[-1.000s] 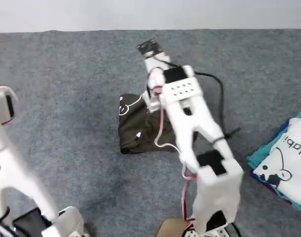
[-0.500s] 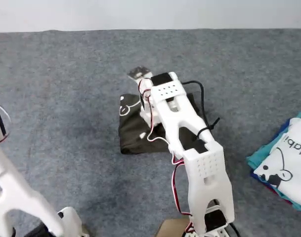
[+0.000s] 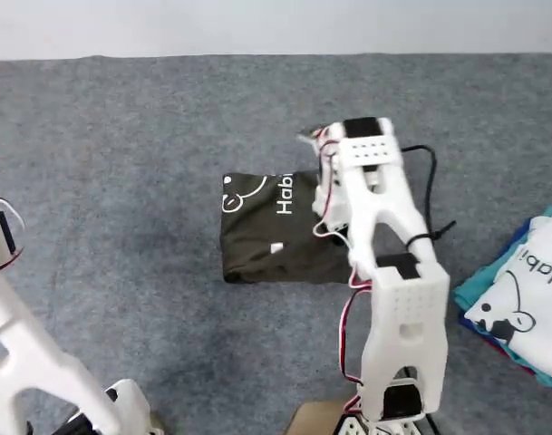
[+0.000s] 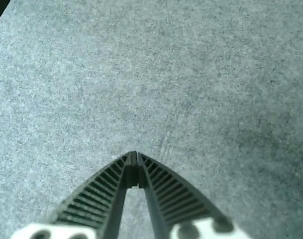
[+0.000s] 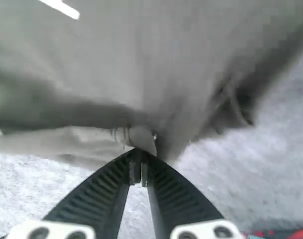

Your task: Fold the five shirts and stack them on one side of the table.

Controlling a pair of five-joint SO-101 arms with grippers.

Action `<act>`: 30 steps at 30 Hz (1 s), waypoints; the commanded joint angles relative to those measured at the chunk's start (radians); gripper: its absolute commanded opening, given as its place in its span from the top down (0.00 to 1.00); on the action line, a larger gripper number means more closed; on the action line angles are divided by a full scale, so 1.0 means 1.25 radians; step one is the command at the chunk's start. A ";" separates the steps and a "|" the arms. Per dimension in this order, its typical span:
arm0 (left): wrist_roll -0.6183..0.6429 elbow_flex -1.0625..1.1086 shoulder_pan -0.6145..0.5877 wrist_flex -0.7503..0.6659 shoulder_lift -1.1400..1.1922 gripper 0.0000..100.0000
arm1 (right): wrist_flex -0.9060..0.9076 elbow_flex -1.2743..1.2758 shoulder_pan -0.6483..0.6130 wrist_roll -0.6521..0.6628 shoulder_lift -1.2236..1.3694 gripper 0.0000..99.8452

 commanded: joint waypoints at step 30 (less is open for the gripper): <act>0.001 -0.002 0.000 0.016 -0.025 1.00 | -0.056 0.184 -0.144 0.048 -0.089 0.99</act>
